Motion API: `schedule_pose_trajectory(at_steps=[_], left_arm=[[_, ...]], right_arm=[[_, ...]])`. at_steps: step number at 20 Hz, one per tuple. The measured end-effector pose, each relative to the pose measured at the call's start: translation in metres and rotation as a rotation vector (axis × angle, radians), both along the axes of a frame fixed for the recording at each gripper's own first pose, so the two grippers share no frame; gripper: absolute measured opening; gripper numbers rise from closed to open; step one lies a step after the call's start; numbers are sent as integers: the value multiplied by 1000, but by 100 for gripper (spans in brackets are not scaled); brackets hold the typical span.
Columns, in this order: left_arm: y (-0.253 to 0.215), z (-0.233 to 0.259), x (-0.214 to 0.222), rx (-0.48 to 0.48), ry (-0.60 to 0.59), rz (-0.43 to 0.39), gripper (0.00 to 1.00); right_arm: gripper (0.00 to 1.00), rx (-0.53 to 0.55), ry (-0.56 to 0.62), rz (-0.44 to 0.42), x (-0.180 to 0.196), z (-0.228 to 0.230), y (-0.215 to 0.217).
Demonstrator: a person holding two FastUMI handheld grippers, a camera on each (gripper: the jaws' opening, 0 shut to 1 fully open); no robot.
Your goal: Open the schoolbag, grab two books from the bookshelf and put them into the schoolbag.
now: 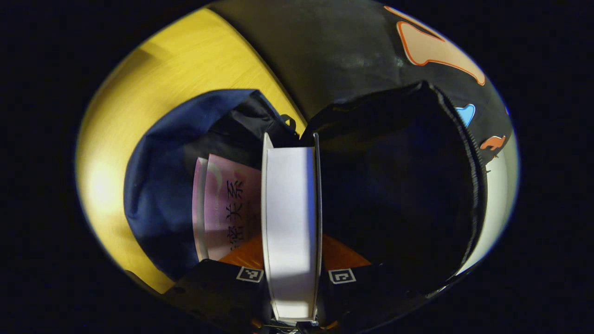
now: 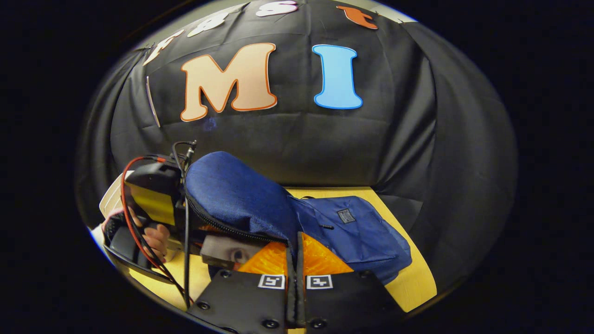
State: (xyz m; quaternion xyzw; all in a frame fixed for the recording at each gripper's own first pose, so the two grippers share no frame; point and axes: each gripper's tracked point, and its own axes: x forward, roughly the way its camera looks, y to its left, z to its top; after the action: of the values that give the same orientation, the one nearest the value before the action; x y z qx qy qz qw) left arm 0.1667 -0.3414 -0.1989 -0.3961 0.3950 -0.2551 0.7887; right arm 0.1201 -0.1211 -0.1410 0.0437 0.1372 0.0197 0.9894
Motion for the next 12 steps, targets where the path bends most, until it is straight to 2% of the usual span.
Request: schedule_pose_trajectory(at_steps=[1,4,5,7,8,9,10,12], left_arm=[[-4,-4,4,-18,0,-4,37],[-8,-11,7,-44,3,-13,39],[-7,-13,9,-30,2,-7,37],[-3,-28,12,65,11,10,41],[0,-33,12,99,15,13,47],[3,-34,11,122,30,24,65],[4,-34,7,128,46,23,64],[14,-30,1,144,56,25,71]], right_arm=[[1,-3,3,4,0,-1,1],[3,-6,10,3,0,-4,3],[3,-7,10,2,1,-5,3],[3,-12,15,-3,2,-7,4],[3,-11,20,-5,2,-8,3],[3,-5,21,-9,2,-9,2],[3,0,22,-14,2,-8,1],[3,6,21,-22,3,-7,-2]])
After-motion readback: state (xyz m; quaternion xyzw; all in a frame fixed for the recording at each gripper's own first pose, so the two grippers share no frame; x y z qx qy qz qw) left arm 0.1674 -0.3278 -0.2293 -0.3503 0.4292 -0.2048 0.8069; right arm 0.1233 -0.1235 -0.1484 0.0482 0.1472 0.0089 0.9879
